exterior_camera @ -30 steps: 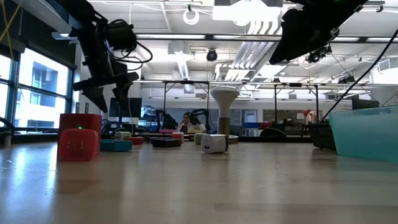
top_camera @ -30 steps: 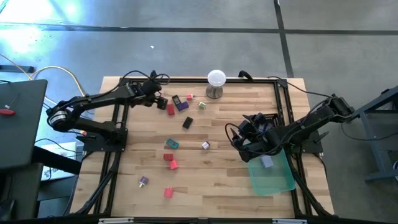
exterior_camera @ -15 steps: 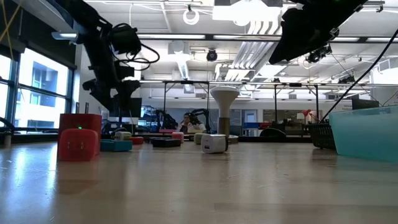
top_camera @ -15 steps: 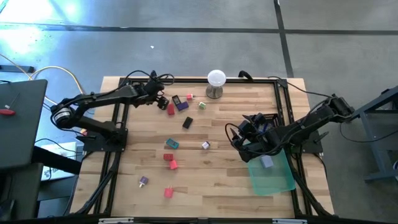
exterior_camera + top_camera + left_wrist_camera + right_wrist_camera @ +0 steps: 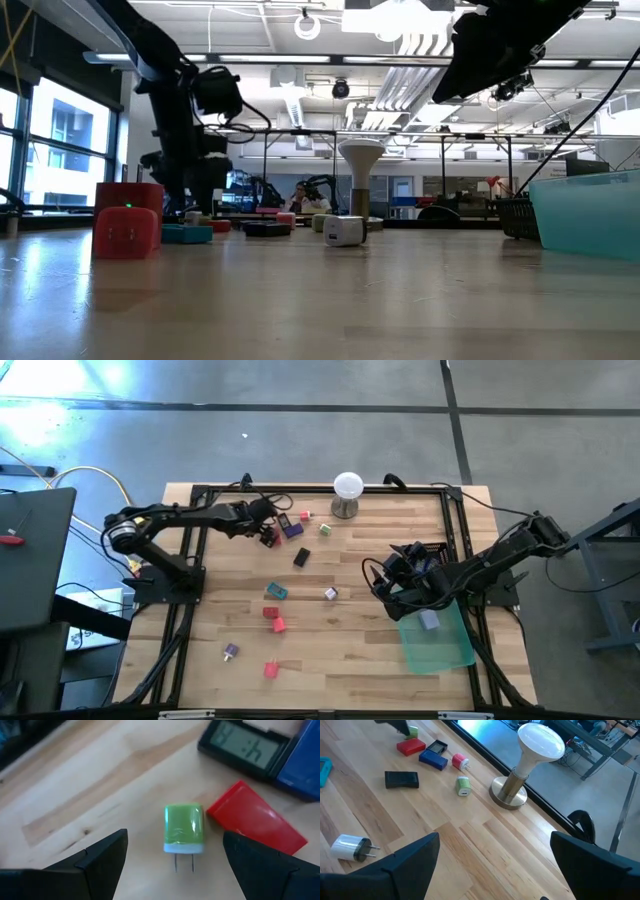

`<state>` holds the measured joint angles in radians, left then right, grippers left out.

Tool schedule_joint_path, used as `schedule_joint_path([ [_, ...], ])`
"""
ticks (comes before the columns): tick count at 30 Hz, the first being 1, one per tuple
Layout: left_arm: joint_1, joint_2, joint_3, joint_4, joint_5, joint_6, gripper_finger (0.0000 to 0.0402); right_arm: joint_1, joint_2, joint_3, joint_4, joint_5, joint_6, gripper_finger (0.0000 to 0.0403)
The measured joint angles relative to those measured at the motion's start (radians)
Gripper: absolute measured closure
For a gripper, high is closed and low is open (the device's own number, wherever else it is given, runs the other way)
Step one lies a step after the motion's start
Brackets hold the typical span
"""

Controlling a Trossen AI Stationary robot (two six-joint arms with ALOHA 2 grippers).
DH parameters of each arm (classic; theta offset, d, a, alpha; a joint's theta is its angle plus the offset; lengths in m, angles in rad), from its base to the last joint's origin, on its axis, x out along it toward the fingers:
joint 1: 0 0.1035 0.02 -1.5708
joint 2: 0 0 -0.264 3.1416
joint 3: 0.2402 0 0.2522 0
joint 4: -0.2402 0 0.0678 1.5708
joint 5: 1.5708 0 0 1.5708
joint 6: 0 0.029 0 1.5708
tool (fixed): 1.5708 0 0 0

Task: Pick & Place Office items
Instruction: Put the green charger adapter into the green bin

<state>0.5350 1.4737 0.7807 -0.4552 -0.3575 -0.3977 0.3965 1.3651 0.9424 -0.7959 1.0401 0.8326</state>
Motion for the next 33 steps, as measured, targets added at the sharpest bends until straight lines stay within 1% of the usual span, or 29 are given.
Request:
schedule_joint_path([
  [10, -0.003, 0.081, 0.000, 0.035, 0.000, -0.002, 0.0081, 0.000, 0.000, 0.000, 0.000, 0.000, 0.000, 0.0034],
  [26, -0.003, 0.081, 0.000, 0.064, -0.001, 0.004, 0.0082, 0.000, 0.000, 0.000, 0.001, 0.000, 0.000, 0.0034],
  [29, -0.003, 0.081, 0.000, 0.064, -0.001, 0.004, 0.0089, 0.000, 0.000, 0.000, 0.001, 0.000, 0.000, 0.0034],
  [33, -0.003, 0.081, 0.000, 0.065, -0.001, 0.001, 0.0112, 0.000, 0.000, 0.000, 0.001, 0.000, 0.000, 0.0034],
])
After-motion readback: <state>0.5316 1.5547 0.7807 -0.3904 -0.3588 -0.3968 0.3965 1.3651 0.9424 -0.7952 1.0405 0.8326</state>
